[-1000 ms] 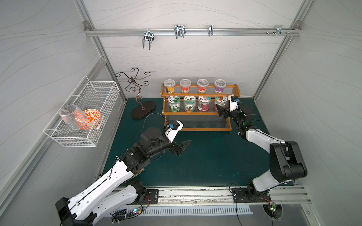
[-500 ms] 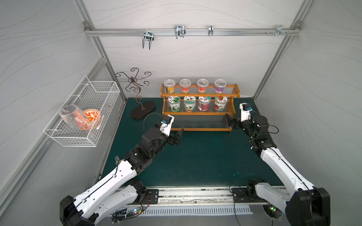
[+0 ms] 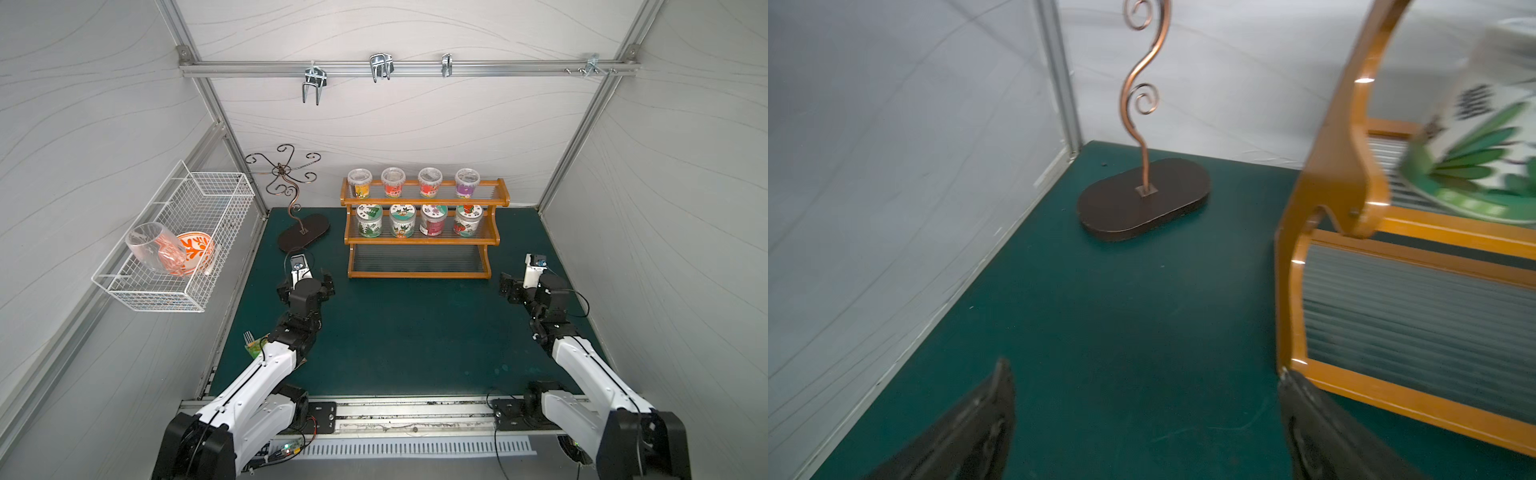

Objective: Place the seed container on the shelf
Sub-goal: Reset both arms

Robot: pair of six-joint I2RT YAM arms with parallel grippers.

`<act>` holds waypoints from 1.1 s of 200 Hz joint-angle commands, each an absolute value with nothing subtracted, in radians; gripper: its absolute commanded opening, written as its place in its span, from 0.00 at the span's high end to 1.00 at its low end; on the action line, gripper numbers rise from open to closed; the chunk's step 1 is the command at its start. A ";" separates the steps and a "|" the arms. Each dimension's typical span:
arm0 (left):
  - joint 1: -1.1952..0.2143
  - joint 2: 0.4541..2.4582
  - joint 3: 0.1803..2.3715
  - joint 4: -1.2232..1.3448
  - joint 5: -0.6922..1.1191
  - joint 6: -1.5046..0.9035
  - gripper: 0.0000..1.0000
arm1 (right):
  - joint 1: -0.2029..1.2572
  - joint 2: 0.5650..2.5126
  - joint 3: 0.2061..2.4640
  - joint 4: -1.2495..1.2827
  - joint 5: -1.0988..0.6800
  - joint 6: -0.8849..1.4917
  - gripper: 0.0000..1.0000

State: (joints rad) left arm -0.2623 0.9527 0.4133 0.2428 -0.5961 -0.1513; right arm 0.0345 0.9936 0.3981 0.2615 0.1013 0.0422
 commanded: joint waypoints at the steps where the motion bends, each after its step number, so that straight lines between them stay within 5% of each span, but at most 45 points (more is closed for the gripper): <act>1: -0.219 1.010 0.404 0.378 -0.706 -0.160 0.01 | 0.006 1.069 0.354 0.466 0.100 0.066 0.01; 39: -0.121 1.154 0.326 0.631 -0.662 -0.175 0.01 | -0.004 1.256 0.312 0.712 0.046 0.021 0.01; 82: -0.065 1.387 0.290 0.952 -0.535 -0.095 0.01 | -0.003 1.316 0.358 0.674 0.000 -0.013 0.01; 123: -0.054 1.486 0.341 0.936 -0.417 -0.064 0.01 | -0.001 1.367 0.319 0.833 -0.203 0.000 0.01; 171: -0.062 1.545 0.341 0.982 -0.397 -0.046 0.01 | 0.051 1.575 0.332 1.016 -0.151 -0.027 0.01; 220: -0.046 1.567 0.397 0.909 -0.394 -0.058 0.00 | 0.054 1.576 0.456 0.776 -0.105 -0.014 0.01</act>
State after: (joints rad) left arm -0.0593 1.5570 0.3473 0.9077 -0.4099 -0.0544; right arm 0.0742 1.5646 0.4232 0.8074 -0.1200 -0.0254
